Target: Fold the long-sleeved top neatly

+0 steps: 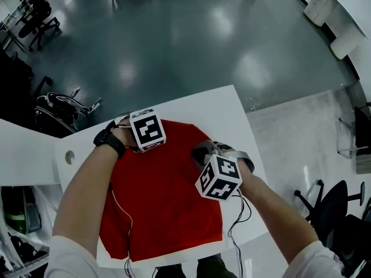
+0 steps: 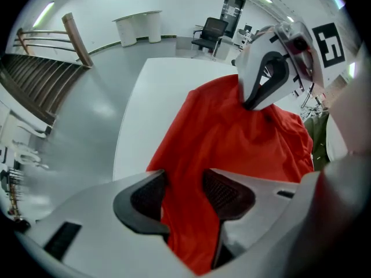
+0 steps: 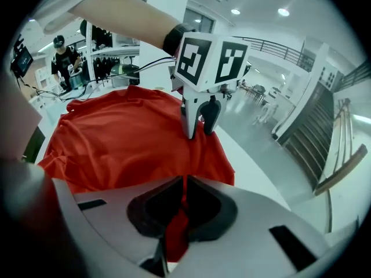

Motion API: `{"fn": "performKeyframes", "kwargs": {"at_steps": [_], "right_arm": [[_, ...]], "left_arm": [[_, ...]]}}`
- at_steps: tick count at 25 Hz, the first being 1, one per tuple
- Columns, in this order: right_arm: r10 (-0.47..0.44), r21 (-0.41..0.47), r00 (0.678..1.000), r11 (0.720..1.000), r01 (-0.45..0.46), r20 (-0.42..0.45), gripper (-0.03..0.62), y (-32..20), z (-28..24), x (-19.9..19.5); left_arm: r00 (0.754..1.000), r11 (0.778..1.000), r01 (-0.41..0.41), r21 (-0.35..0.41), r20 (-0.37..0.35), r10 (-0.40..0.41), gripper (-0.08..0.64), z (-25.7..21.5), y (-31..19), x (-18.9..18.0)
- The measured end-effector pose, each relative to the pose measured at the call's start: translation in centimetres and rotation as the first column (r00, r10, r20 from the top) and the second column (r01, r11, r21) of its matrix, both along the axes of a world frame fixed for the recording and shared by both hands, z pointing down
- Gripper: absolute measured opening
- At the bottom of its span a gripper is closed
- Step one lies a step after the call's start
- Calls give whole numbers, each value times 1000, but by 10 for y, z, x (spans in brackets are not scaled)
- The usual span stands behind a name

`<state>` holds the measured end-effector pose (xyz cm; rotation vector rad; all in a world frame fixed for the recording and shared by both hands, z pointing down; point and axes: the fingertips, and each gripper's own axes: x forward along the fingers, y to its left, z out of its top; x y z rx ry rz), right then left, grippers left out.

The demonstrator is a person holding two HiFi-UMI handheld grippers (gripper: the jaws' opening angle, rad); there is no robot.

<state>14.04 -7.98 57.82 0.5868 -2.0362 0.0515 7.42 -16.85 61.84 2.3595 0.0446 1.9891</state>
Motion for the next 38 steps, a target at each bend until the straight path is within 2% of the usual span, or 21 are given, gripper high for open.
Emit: {"fn": "performKeyframes", "kwargs": {"at_steps": [3,7,17,24,32,38], "right_arm": [[33,-2,999,999,-33,16,35,17,-7,8],[49,-51,998,998,-48,31,35,58,-6,13],[37,-166,998,986,-29,46,34,162,-1,14],[21,-227,999,974,-14,25,34,208,4,21],[-96,-355,995,931,88,-3,34,281,21,8],[-168,-355,980,927,121,-105,26,307,39,18]], "left_arm": [[1000,1000,8,-5,8,-8,216,1,-2,-1],[1000,1000,-10,-9,11,10,216,-1,-3,1],[999,999,-38,-6,3,38,213,-5,-3,6],[999,999,-39,-5,6,39,213,-5,-3,6],[999,999,-36,-3,10,36,213,-4,-4,5],[999,999,-39,-5,19,39,213,-4,-4,4]]}}
